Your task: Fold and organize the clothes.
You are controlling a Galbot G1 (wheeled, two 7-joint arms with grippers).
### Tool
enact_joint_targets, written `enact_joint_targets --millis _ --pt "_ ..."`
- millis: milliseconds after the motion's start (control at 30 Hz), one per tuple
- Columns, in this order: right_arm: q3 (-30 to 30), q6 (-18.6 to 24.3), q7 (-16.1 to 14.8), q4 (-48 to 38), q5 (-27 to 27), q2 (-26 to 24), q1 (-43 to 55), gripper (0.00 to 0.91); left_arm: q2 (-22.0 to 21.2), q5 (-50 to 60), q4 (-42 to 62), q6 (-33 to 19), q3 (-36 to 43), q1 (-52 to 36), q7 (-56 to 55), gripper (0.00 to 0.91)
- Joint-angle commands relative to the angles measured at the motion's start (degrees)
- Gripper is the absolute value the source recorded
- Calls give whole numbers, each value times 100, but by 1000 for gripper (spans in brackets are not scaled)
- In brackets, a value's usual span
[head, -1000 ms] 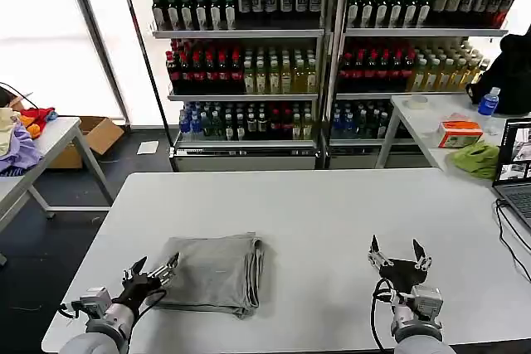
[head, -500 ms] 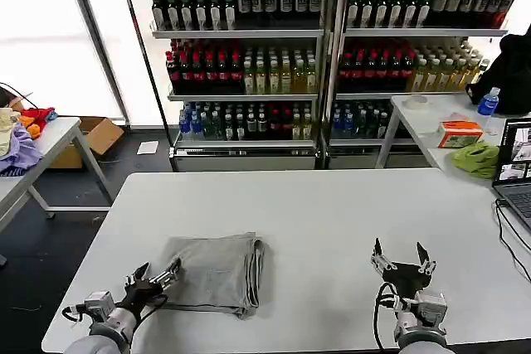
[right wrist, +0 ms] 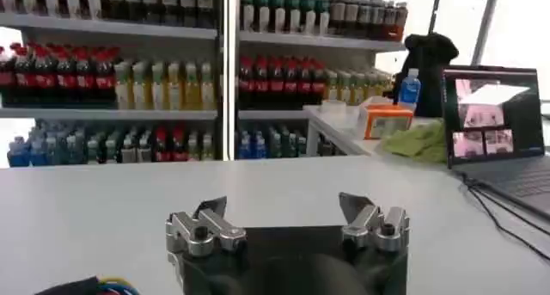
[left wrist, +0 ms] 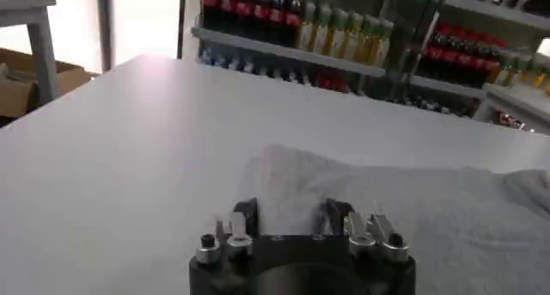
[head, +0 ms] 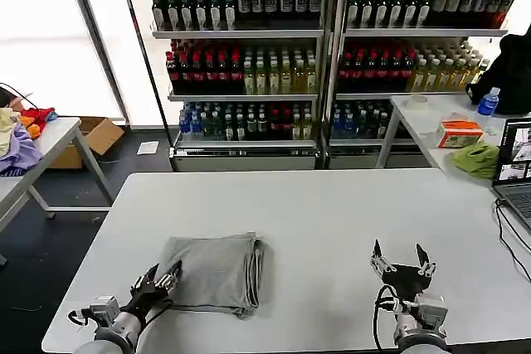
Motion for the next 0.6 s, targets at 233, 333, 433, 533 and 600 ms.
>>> enact_joint_targets --millis 233,333,433,533,600 --pt "-22 -22 14 -51 1 1 71 907 -23 54 57 -120 -11 8 205 0" --pt "-31 -16 12 -66 4 -3 82 907 -28 49 35 -164 -57 -2 243 0" --pt "-26 -13 5 -87 10 -5 111 907 29 2 17 -157 -200 -37 283 0" --pt "-41 11 3 -125 9 12 132 907 278 -58 27 -200 -584 -81 447 0" --pt "-77 38 2 -163 3 21 141 907 521 -236 98 -193 -995 -118 446 0"
